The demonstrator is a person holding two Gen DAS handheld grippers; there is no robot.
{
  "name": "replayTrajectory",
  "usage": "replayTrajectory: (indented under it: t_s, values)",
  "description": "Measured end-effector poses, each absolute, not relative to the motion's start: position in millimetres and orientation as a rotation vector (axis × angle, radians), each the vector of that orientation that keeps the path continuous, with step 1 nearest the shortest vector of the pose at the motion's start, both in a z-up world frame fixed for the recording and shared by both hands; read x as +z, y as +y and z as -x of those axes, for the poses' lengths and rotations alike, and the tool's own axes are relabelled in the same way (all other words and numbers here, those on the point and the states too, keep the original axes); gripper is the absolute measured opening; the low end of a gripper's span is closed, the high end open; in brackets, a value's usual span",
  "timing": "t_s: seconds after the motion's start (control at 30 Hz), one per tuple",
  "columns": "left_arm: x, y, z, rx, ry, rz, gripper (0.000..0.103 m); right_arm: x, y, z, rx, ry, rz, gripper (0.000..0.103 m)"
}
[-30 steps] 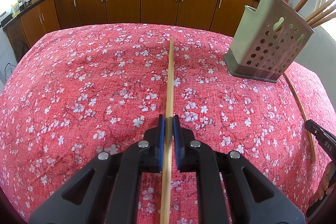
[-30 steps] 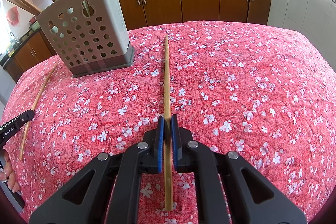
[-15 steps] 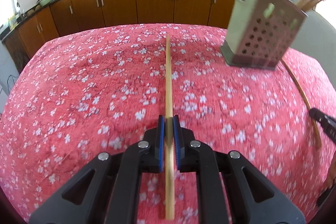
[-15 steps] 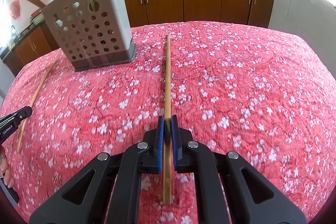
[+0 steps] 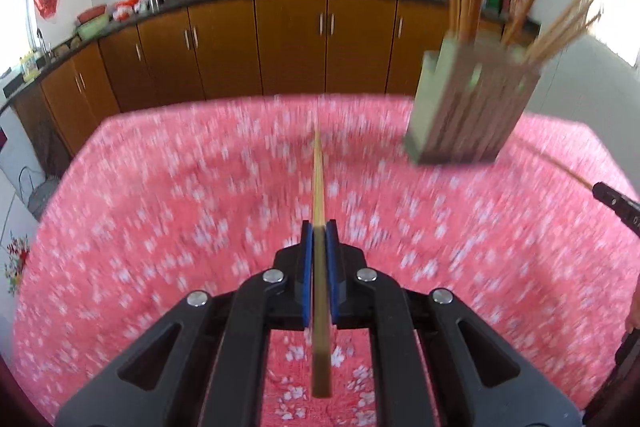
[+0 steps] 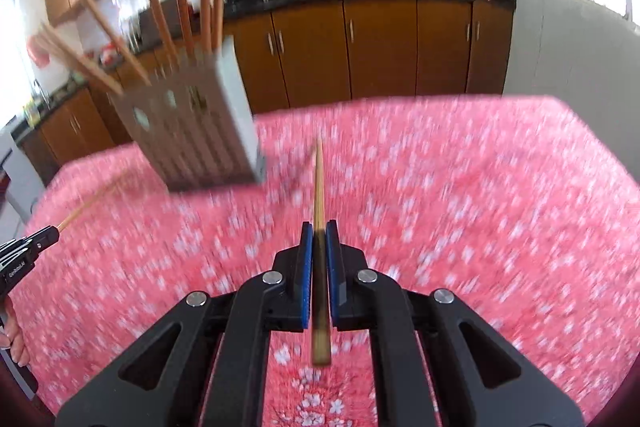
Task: Organize utensils
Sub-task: 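Lift both chopsticks into the metal holder and open both tools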
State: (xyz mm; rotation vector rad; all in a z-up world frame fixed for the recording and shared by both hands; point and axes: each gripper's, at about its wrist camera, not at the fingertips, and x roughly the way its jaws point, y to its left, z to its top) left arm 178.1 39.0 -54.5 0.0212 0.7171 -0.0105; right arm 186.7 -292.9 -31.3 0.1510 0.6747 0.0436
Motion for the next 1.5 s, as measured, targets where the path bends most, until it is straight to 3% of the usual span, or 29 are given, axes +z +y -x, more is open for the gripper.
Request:
replayTrajectory:
  t_s: [0.27, 0.57, 1.1, 1.5]
  values:
    - [21, 39, -168, -0.051, 0.549, 0.047, 0.008, 24, -297, -181, 0.037, 0.519, -0.162, 0.008]
    - [61, 37, -165, -0.103, 0.491, 0.071, 0.008, 59, -298, -183, 0.074, 0.449, -0.193, 0.007]
    - [164, -22, -146, -0.251, 0.276, 0.078, 0.008, 194, -280, -156, 0.237, 0.116, -0.226, 0.007]
    - [149, -34, -191, -0.217, 0.307, 0.096, 0.008, 203, -258, -189, 0.23, 0.051, -0.22, 0.007]
